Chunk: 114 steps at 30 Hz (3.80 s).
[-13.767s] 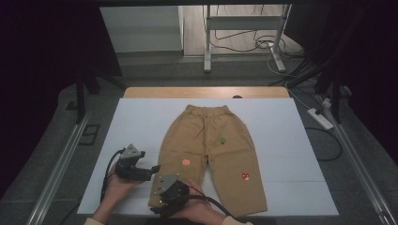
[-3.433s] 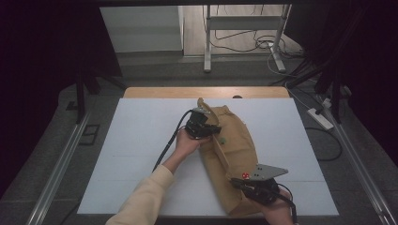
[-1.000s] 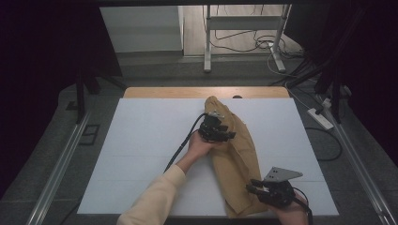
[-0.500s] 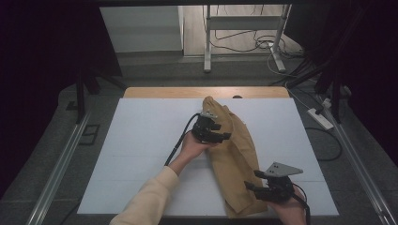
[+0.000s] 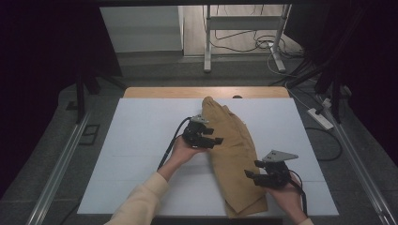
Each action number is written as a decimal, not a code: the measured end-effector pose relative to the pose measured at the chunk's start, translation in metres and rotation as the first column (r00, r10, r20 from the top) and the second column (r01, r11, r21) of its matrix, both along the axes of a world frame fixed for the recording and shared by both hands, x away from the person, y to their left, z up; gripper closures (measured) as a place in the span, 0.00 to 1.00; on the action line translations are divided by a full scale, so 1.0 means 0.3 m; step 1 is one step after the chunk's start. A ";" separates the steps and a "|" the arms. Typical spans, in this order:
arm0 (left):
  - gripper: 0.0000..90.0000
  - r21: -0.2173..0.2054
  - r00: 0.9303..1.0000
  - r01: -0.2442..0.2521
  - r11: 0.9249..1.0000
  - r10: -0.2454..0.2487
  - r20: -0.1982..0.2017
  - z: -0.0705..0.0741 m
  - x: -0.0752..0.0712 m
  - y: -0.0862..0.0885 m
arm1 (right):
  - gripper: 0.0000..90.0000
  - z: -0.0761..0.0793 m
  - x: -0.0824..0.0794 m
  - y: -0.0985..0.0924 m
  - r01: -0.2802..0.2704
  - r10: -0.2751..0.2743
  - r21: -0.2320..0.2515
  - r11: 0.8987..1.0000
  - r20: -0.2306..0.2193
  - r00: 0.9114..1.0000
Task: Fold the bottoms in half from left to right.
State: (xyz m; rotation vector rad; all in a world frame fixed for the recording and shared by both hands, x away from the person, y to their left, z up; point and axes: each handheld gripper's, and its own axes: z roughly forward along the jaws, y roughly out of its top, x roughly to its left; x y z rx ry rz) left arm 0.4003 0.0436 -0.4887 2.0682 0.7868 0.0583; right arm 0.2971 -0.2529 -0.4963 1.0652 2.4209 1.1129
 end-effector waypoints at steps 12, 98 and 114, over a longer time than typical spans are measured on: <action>0.39 0.004 1.000 -0.007 1.000 0.007 0.002 -0.022 -0.073 0.075 | 0.47 -0.033 0.123 0.029 0.011 -0.013 -0.032 0.999 -0.032 0.999; 0.38 -0.009 0.998 -0.058 0.998 0.057 -0.010 -0.038 -0.137 0.217 | 0.47 0.023 0.122 0.244 -0.200 0.200 -0.026 0.979 -0.024 0.980; 0.37 -0.008 0.998 -0.069 0.998 0.069 -0.004 -0.039 -0.132 0.233 | 0.39 -0.046 0.048 0.341 -0.251 0.243 -0.138 0.958 -0.070 0.967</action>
